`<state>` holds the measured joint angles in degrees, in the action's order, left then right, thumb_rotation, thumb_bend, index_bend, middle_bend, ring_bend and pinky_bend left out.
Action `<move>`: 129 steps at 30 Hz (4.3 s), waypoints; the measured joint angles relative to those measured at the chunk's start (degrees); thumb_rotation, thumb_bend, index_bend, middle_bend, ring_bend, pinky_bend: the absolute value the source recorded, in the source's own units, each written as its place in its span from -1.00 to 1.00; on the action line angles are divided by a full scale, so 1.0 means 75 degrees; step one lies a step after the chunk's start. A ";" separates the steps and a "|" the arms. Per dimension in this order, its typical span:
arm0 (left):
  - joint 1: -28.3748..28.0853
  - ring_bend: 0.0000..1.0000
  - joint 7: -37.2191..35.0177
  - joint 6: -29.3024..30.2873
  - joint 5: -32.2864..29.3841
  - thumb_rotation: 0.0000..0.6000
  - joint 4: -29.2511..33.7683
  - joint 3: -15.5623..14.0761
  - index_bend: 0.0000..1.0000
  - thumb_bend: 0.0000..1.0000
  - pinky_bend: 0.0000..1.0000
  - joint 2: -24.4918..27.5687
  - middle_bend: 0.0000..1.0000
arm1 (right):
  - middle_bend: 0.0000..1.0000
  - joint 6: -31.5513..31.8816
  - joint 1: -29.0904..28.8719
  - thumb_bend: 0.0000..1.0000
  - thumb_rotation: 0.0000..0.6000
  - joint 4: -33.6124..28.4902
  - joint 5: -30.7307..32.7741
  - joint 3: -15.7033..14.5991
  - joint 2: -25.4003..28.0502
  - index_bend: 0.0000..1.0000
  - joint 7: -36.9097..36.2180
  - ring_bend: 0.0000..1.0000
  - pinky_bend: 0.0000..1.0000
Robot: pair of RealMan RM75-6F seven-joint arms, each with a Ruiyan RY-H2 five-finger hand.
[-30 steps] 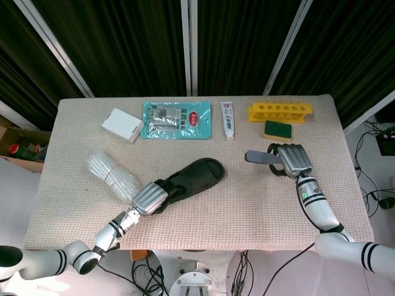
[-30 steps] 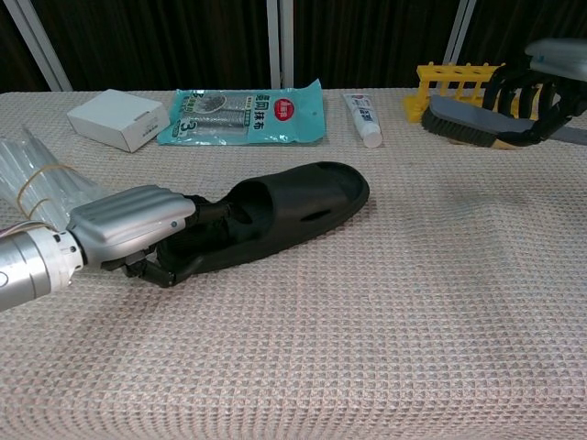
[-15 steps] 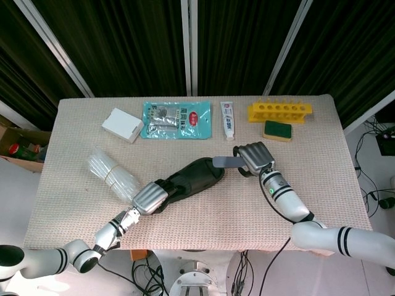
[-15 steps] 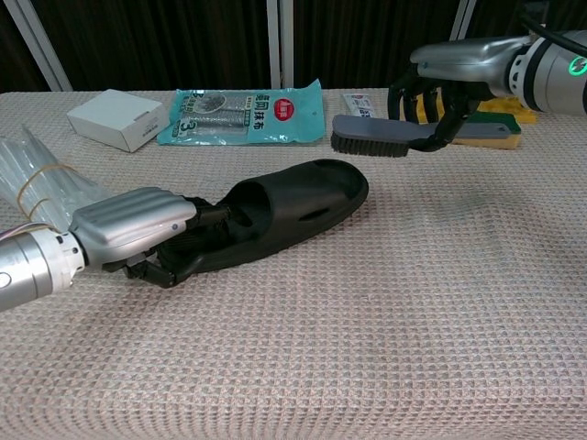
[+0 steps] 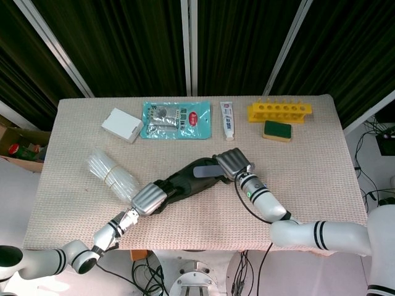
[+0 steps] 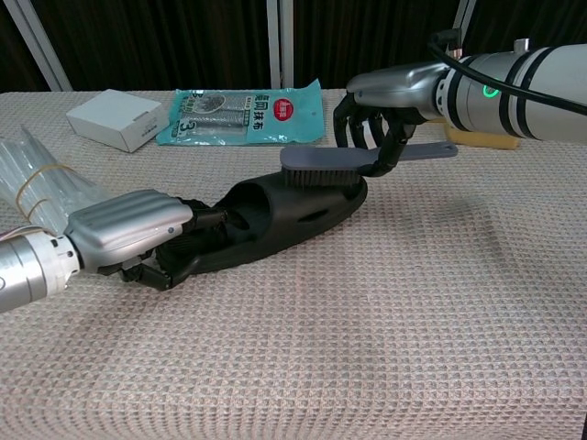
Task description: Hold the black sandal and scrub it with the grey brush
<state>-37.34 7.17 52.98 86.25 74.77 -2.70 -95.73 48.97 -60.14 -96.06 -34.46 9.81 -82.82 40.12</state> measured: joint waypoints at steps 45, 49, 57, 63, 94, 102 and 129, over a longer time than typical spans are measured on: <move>0.0032 -0.54 0.0331 -0.0089 -0.0062 1.00 -0.0056 -0.0024 -0.46 0.13 -0.38 -0.0020 -0.31 | 0.33 -0.0379 -0.1720 0.07 1.00 0.0499 0.1728 -0.0100 -0.0458 0.71 -0.0170 0.14 0.16; 0.0032 -0.54 0.0353 -0.0088 -0.0074 1.00 -0.0040 -0.0010 -0.46 0.13 -0.38 -0.0020 -0.31 | 0.34 -0.0352 -0.1987 0.09 1.00 0.0541 0.1936 -0.0017 -0.0619 0.71 -0.0104 0.14 0.16; 0.0004 -0.54 0.0418 -0.0115 -0.0067 1.00 -0.0012 0.0001 -0.46 0.13 -0.38 -0.0048 -0.31 | 0.34 0.0113 -0.1932 0.13 1.00 0.0283 0.2044 -0.0352 -0.0336 0.71 0.0044 0.14 0.16; -0.0008 -0.54 0.0435 -0.0162 -0.0083 1.00 -0.0067 -0.0007 -0.46 0.13 -0.38 -0.0115 -0.31 | 0.34 0.0155 -0.1592 0.15 1.00 0.0104 0.2061 -0.0653 0.0187 0.72 -0.0144 0.14 0.16; 0.0028 -0.54 0.0285 -0.0038 0.0032 1.00 -0.0106 -0.0043 -0.46 0.13 -0.38 -0.0072 -0.31 | 0.37 -0.0240 -0.2077 0.21 1.00 0.0450 0.1611 -0.0120 -0.0520 0.75 -0.0654 0.17 0.18; 0.0011 -0.54 0.0316 -0.0026 0.0022 1.00 -0.0013 -0.0004 -0.46 0.13 -0.38 -0.0029 -0.31 | 0.37 0.0241 -0.1131 0.21 1.00 -0.0306 0.0641 -0.0292 0.0864 0.75 -0.1309 0.17 0.18; 0.0442 -0.54 0.0020 0.1840 0.0611 1.00 0.1520 0.0399 -0.54 0.07 -0.39 0.1110 -0.41 | 0.34 0.0522 0.2465 0.24 1.00 0.1725 -0.4353 -0.2099 0.1078 0.70 -0.3662 0.17 0.16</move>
<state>-34.03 7.32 66.78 90.83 86.17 0.29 -87.41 52.88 -41.65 -83.12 -67.11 -5.94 -74.73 12.66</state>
